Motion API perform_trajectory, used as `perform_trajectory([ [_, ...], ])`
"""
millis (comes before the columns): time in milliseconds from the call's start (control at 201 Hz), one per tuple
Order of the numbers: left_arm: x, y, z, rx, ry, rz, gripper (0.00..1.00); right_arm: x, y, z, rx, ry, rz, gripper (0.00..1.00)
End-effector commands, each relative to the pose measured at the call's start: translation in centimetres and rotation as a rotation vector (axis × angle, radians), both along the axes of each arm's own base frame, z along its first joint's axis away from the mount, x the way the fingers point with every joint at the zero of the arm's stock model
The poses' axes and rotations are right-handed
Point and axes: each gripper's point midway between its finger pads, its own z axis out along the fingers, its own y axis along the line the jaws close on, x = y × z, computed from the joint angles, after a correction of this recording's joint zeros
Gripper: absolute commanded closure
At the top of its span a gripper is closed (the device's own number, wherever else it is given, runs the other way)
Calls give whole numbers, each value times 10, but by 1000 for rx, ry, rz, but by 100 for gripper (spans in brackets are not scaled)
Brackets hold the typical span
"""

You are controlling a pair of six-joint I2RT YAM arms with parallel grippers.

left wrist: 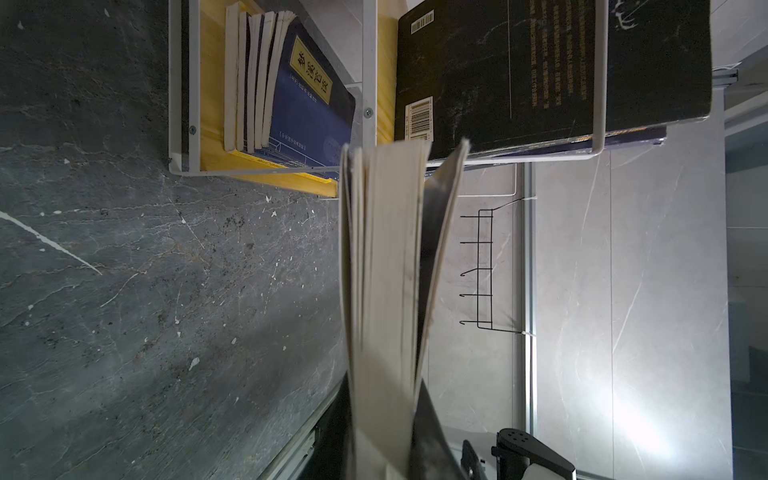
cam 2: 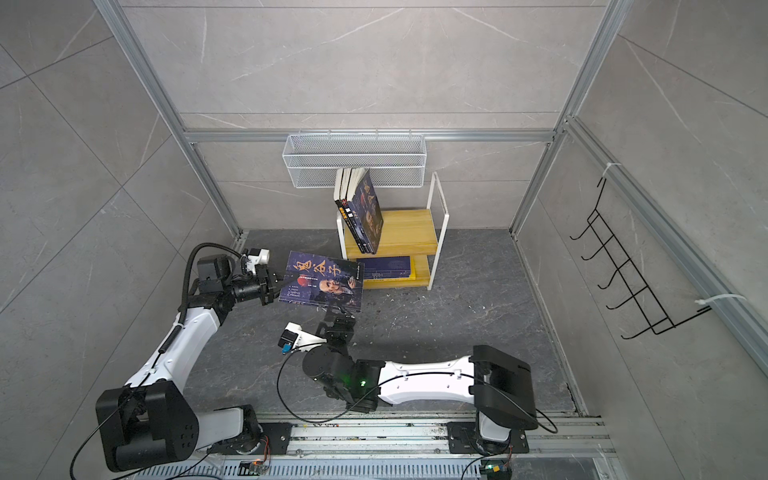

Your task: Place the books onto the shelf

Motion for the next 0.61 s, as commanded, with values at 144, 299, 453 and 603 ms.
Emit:
perform_trajectory([
  [144, -3, -1, 25, -32, -79, -32, 100, 32, 17, 16, 17, -73, -107, 22],
  [299, -3, -1, 24, -33, -74, -32, 100, 55, 17, 19, 17, -75, -148, 33],
  [453, -4, 0, 21, -21, -90, -33, 100, 71, 24, 16, 13, -70, -169, 65],
  [603, -5, 0, 22, -13, -110, -38, 96, 70, 25, 16, 28, -61, -146, 100],
])
